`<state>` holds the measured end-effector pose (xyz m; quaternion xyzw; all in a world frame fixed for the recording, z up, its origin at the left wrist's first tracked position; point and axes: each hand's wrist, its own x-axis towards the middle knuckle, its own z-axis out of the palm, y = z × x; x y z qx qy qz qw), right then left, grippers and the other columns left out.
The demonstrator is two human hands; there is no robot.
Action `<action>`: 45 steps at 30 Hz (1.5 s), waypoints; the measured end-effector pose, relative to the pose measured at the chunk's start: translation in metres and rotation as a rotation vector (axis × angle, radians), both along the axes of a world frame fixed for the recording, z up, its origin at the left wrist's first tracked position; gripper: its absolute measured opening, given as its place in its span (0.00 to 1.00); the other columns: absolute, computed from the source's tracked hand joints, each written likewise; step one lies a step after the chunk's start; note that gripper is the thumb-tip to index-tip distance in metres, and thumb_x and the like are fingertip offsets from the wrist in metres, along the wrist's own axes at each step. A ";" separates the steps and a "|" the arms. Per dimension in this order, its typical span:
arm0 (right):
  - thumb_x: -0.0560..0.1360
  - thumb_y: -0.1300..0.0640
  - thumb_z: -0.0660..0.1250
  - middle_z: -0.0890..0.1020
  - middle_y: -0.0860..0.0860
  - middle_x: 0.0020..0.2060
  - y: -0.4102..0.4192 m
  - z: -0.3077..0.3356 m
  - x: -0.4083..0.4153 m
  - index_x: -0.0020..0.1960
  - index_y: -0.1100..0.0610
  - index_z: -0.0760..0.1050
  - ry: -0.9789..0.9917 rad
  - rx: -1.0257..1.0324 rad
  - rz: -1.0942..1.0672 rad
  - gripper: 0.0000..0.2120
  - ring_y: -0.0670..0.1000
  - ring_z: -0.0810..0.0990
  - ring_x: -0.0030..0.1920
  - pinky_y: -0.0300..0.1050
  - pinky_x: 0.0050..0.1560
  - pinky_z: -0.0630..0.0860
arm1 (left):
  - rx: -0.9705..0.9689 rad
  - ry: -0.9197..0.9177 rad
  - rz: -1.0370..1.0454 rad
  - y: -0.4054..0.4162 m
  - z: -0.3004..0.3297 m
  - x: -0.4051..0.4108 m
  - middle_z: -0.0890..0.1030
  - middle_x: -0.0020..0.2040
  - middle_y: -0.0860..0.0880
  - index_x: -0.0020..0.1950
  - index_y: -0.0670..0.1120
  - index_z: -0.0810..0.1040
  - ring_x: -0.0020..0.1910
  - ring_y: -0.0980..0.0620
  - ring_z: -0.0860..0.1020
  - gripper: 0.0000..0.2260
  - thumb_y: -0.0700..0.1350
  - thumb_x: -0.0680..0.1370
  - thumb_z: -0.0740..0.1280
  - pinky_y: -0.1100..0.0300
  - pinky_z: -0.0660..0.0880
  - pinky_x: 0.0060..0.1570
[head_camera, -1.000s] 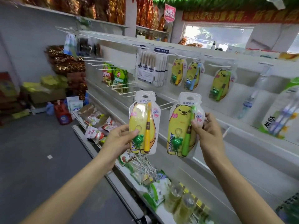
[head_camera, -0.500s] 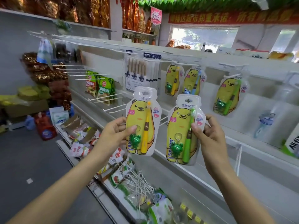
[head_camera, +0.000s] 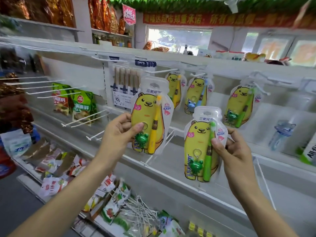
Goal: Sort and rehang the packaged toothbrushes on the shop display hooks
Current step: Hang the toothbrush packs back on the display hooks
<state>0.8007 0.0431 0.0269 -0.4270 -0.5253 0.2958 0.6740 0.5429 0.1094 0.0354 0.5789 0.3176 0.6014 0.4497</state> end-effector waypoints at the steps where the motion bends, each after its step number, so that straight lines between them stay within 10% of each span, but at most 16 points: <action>1: 0.79 0.66 0.64 0.87 0.50 0.43 0.003 0.001 -0.005 0.56 0.57 0.74 0.000 -0.001 -0.019 0.08 0.46 0.86 0.41 0.37 0.38 0.81 | 0.014 -0.009 -0.012 0.006 0.001 -0.004 0.87 0.43 0.50 0.54 0.39 0.77 0.40 0.54 0.86 0.07 0.38 0.76 0.68 0.64 0.80 0.36; 36: 0.74 0.60 0.66 0.87 0.52 0.41 -0.004 -0.009 -0.096 0.58 0.63 0.73 0.016 -0.001 -0.450 0.14 0.47 0.85 0.40 0.38 0.38 0.81 | -0.003 -0.023 -0.352 0.129 0.013 -0.021 0.87 0.44 0.47 0.50 0.43 0.79 0.41 0.51 0.86 0.03 0.39 0.78 0.70 0.63 0.79 0.33; 45: 0.75 0.61 0.66 0.86 0.58 0.47 -0.008 -0.012 -0.092 0.58 0.61 0.74 0.012 -0.014 -0.467 0.12 0.53 0.85 0.46 0.42 0.43 0.82 | 0.017 0.165 -0.256 0.200 0.012 0.031 0.87 0.48 0.48 0.54 0.43 0.78 0.48 0.50 0.86 0.07 0.44 0.79 0.70 0.49 0.82 0.49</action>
